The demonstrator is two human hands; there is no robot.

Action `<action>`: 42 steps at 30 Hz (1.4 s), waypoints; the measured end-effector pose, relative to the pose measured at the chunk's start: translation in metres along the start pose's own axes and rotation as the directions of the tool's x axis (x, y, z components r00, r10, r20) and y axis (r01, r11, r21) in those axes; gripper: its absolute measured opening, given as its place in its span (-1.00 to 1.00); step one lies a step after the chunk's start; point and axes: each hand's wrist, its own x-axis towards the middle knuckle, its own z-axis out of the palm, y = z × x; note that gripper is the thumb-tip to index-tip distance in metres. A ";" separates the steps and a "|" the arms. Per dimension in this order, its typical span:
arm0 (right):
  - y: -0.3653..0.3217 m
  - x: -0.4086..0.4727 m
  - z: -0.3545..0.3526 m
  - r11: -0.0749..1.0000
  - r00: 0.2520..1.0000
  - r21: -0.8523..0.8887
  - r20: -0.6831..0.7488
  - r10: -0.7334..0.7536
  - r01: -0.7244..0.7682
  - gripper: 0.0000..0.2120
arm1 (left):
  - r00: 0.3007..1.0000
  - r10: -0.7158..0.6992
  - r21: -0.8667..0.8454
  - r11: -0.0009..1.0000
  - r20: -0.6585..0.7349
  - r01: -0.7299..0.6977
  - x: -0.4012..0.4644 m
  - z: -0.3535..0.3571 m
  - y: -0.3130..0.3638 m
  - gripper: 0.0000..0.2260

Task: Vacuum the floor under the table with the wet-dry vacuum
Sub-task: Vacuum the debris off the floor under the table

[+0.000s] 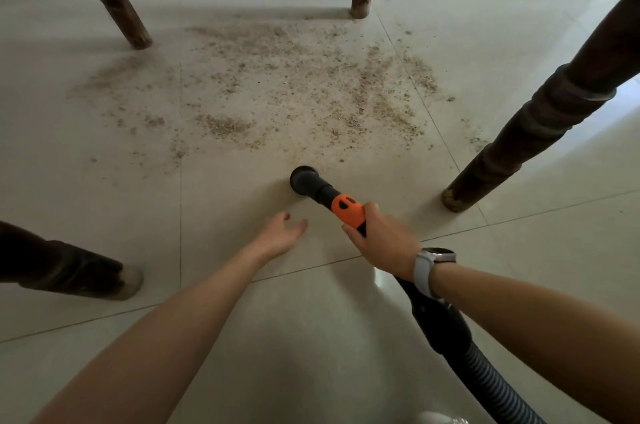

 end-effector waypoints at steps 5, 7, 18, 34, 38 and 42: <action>0.033 -0.004 -0.009 0.985 0.993 0.133 -0.020 0.115 -0.111 -0.63 | 0.997 -0.022 0.535 0.845 0.073 -0.021 -0.002 0.011 -0.039 -0.22; 0.042 -0.005 -0.013 0.980 0.987 0.129 -0.038 0.158 -0.152 -0.63 | 0.990 -0.029 0.619 0.783 0.138 -0.063 -0.005 0.018 -0.047 -0.20; 0.008 0.010 0.005 0.982 1.000 0.186 -0.001 0.028 -0.028 -0.66 | 0.994 -0.031 0.617 0.786 0.101 -0.038 -0.010 0.036 -0.055 -0.15; -0.005 0.030 0.011 0.991 0.998 0.132 -0.061 0.005 0.003 -0.65 | 0.996 -0.024 0.589 0.807 0.081 -0.029 -0.004 0.043 -0.060 -0.14; 0.010 0.026 0.006 0.992 0.993 0.119 -0.104 0.047 -0.034 -0.65 | 0.995 -0.028 0.580 0.814 0.095 -0.033 -0.004 0.043 -0.058 -0.14; -0.007 0.025 0.012 0.994 0.998 0.111 -0.056 -0.008 0.014 -0.68 | 0.996 -0.024 0.585 0.811 0.085 -0.031 -0.004 0.043 -0.058 -0.15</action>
